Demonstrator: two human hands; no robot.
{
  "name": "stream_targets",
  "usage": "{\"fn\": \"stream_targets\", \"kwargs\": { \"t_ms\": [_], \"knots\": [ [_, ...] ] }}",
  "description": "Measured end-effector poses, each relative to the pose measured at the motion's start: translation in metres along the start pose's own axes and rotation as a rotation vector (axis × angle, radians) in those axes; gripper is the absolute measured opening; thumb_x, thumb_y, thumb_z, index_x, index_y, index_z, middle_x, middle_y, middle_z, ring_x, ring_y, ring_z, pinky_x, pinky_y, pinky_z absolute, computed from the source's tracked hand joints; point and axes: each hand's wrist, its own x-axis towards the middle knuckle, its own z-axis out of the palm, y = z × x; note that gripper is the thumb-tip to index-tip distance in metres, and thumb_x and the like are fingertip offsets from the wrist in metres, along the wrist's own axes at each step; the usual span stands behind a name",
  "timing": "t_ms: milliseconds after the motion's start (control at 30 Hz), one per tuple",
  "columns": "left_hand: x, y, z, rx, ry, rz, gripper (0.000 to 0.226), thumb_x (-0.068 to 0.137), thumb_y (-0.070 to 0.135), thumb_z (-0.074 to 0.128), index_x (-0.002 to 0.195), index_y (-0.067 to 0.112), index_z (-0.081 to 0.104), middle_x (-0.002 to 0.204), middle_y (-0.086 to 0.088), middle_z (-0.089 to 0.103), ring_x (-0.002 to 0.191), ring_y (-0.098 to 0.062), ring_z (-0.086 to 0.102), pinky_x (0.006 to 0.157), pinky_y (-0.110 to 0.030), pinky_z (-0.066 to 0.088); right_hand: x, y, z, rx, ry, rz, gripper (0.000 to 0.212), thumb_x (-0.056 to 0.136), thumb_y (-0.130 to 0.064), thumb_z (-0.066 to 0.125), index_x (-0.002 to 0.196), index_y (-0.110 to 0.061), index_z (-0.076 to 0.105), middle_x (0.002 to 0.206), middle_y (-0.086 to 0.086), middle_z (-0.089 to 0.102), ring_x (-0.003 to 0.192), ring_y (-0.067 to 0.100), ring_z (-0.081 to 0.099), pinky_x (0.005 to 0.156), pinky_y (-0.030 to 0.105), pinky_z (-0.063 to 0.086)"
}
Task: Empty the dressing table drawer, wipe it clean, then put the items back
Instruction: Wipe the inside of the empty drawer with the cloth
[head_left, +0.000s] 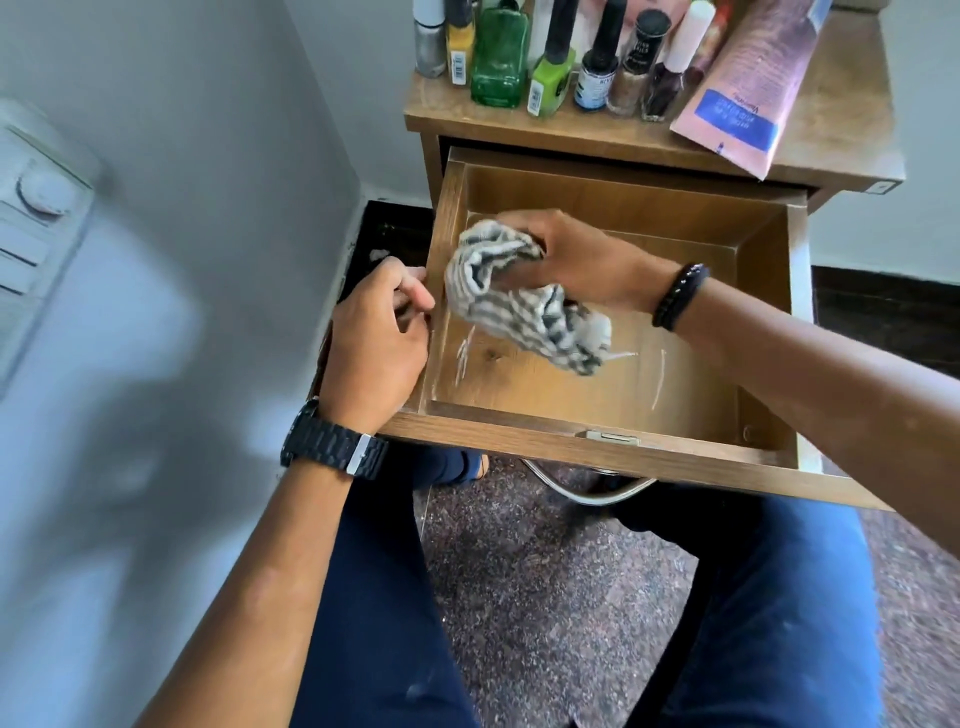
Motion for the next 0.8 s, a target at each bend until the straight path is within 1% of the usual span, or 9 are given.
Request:
{"fn": "stream_targets", "kwargs": {
  "t_ms": [67,133,233,333,433,533,633,733,800],
  "knots": [
    [-0.001,0.0,0.0,-0.012,0.001,-0.007,0.019,0.085,-0.007,0.053,0.083,0.012,0.05,0.124,-0.002,0.059,0.112,-0.012,0.059,0.082,-0.009,0.047,0.015,0.006,0.006,-0.441,0.24,-0.159,0.02,0.089,-0.015,0.06,0.109,-0.016,0.058,0.094,-0.011,0.057,0.074,-0.003,0.06,0.065,0.018,0.046],
    [-0.001,0.0,-0.001,-0.011,0.008,-0.013,0.02,0.085,-0.007,0.052,0.083,0.013,0.05,0.124,-0.001,0.059,0.113,-0.011,0.059,0.08,-0.005,0.046,0.024,0.013,0.018,-0.716,0.349,-0.221,0.022,0.09,-0.014,0.057,0.112,-0.017,0.057,0.099,-0.002,0.057,0.083,0.014,0.061,0.068,0.03,0.051],
    [-0.001,-0.001,-0.001,-0.014,0.006,-0.014,0.021,0.085,-0.009,0.051,0.082,0.013,0.049,0.125,-0.003,0.059,0.114,-0.012,0.058,0.077,0.001,0.044,0.021,0.027,0.033,-0.795,0.171,-0.199,0.04,0.09,-0.005,0.053,0.128,-0.018,0.053,0.127,0.006,0.055,0.103,0.022,0.062,0.082,0.032,0.055],
    [-0.001,-0.002,-0.001,-0.009,0.006,-0.016,0.022,0.085,-0.009,0.051,0.081,0.013,0.048,0.127,-0.005,0.058,0.116,-0.015,0.057,0.075,0.003,0.042,0.01,0.038,0.047,-0.812,0.014,-0.21,0.049,0.087,-0.002,0.057,0.131,-0.025,0.053,0.144,0.004,0.044,0.124,0.024,0.049,0.1,0.039,0.048],
    [-0.001,-0.002,0.0,0.004,0.003,-0.016,0.023,0.085,-0.009,0.05,0.081,0.014,0.048,0.127,-0.005,0.058,0.118,-0.017,0.056,0.074,0.004,0.042,0.003,0.038,0.059,-0.829,-0.128,-0.316,0.053,0.084,0.003,0.054,0.129,-0.024,0.056,0.144,0.002,0.046,0.129,0.022,0.046,0.11,0.04,0.038],
    [-0.001,-0.001,0.0,0.005,-0.006,-0.029,0.022,0.084,-0.01,0.048,0.082,0.011,0.05,0.128,-0.005,0.057,0.119,-0.018,0.056,0.074,0.005,0.041,-0.004,0.037,0.059,-0.84,-0.294,-0.432,0.048,0.082,0.006,0.054,0.124,-0.016,0.061,0.137,0.004,0.054,0.124,0.022,0.051,0.111,0.034,0.036],
    [-0.002,-0.001,0.0,0.013,-0.011,-0.028,0.022,0.084,-0.01,0.048,0.082,0.012,0.05,0.129,-0.004,0.057,0.119,-0.018,0.055,0.074,0.003,0.042,-0.005,0.036,0.055,-0.987,-0.323,-0.509,0.039,0.086,-0.003,0.059,0.121,-0.02,0.062,0.137,-0.004,0.054,0.127,0.02,0.046,0.11,0.037,0.036],
    [-0.003,0.0,0.0,0.019,-0.014,-0.022,0.022,0.084,-0.01,0.047,0.082,0.012,0.05,0.13,-0.006,0.056,0.12,-0.019,0.055,0.08,-0.005,0.044,-0.001,0.03,0.055,-1.273,-0.361,-0.515,0.04,0.093,-0.012,0.051,0.129,-0.031,0.054,0.145,-0.012,0.044,0.136,0.016,0.031,0.115,0.034,0.027],
    [-0.003,0.001,-0.001,0.023,-0.019,-0.018,0.024,0.083,-0.011,0.048,0.082,0.012,0.05,0.131,-0.007,0.055,0.12,-0.019,0.055,0.087,-0.012,0.045,0.004,0.024,0.044,-1.307,-0.338,-0.484,0.042,0.094,-0.016,0.049,0.133,-0.033,0.049,0.146,-0.012,0.042,0.134,0.017,0.032,0.114,0.034,0.03]
  ]
}}
